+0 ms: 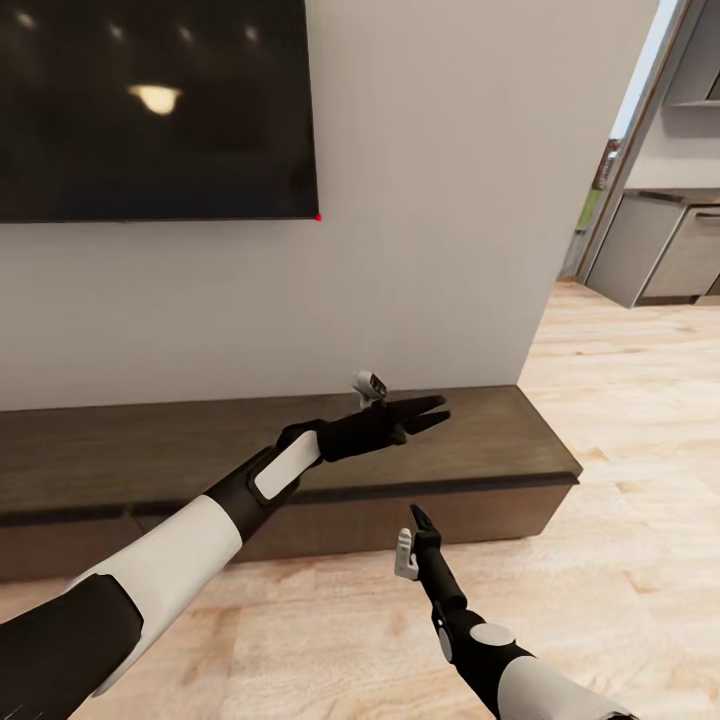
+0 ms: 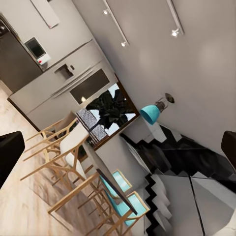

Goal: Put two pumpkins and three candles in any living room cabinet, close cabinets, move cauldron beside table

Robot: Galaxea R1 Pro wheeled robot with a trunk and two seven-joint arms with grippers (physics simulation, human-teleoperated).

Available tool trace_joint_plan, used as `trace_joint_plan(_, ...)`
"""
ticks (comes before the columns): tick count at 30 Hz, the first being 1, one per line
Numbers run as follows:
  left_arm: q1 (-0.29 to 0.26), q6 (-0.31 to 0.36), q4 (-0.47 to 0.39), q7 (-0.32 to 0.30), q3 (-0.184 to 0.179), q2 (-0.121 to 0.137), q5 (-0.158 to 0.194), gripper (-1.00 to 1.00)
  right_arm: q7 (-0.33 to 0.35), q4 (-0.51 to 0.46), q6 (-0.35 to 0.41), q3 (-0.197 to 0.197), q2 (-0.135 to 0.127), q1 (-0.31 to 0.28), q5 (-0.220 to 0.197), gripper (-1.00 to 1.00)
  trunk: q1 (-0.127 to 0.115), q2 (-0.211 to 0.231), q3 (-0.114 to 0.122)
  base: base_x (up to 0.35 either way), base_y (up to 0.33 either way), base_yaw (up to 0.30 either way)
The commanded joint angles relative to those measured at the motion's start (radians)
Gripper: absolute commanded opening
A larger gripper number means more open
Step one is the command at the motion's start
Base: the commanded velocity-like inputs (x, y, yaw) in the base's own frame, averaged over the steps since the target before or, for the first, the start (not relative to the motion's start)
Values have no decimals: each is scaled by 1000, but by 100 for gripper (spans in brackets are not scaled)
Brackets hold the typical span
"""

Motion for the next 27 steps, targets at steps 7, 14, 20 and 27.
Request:
trace_joint_plan(7,0,1,6,1,1,10,-1,100,0,-3,0,0,0,0,0,100,12,-21,-9,0,0,0)
trace_joint_plan(14,0,7,65,-2,0,17,1,100,0,-6,0,0,0,0,0,100,12,-21,-9,0,0,0)
trace_joint_plan(20,0,14,69,0,1,17,2,100,0,-7,0,0,0,0,-3,100,12,-21,-9,0,0,0)
trace_joint_plan(27,0,16,69,-1,2,19,6,100,0,-8,0,0,0,0,-3,100,12,-21,-9,0,0,0)
